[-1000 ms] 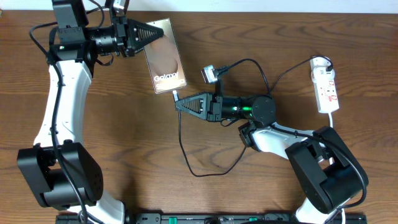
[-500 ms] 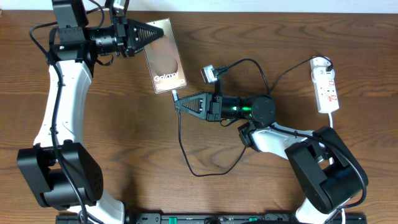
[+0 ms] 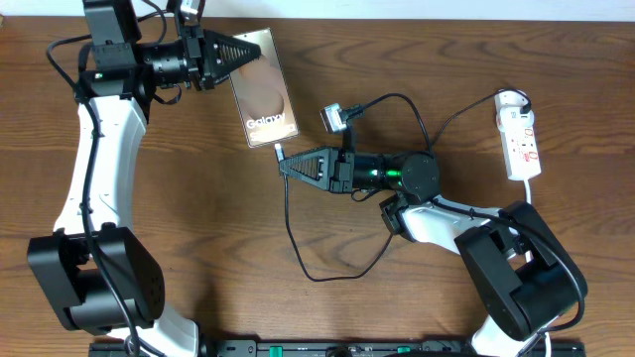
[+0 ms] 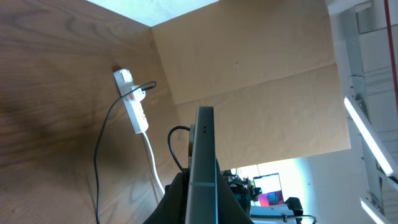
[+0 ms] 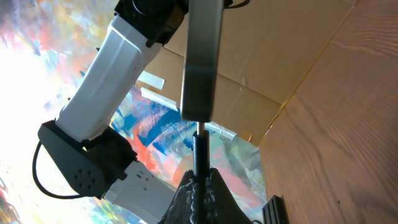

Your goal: Plug charger to phone and switch on socket

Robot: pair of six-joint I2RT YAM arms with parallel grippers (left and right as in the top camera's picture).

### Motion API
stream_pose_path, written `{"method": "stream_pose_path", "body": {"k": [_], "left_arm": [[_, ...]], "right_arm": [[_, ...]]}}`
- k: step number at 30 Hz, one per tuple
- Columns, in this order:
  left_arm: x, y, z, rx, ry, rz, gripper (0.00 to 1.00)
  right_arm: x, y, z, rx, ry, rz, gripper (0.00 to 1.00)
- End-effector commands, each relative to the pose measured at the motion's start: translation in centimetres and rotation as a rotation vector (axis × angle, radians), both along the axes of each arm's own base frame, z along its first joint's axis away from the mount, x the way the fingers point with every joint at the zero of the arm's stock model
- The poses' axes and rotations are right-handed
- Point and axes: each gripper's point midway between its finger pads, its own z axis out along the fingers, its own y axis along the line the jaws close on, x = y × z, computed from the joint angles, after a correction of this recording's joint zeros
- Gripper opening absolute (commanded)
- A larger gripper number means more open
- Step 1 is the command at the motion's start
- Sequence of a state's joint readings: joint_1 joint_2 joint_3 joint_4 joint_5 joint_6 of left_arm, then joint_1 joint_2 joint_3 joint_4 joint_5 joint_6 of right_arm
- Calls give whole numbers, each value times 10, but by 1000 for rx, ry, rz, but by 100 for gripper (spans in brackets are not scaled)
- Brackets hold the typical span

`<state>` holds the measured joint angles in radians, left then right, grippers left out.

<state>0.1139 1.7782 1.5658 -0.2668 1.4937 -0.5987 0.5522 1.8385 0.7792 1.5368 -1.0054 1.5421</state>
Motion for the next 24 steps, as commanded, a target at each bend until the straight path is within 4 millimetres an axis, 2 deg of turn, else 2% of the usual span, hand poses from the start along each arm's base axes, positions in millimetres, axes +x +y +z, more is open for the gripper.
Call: {"method": "stream_pose_path", "body": {"k": [1,14,24], "left_arm": [[-8,-3,16,-8,-43,-24,7],[-11,-13,16,-9,-42,-49,7],[-11,-13,16,-8,-47,-50,7]], "right_arm": [[-1,1,15,40,-40,-5,1],[1,0,16,46,-37,-20,1],[7,-5,16,45,-38,-37,1]]}}
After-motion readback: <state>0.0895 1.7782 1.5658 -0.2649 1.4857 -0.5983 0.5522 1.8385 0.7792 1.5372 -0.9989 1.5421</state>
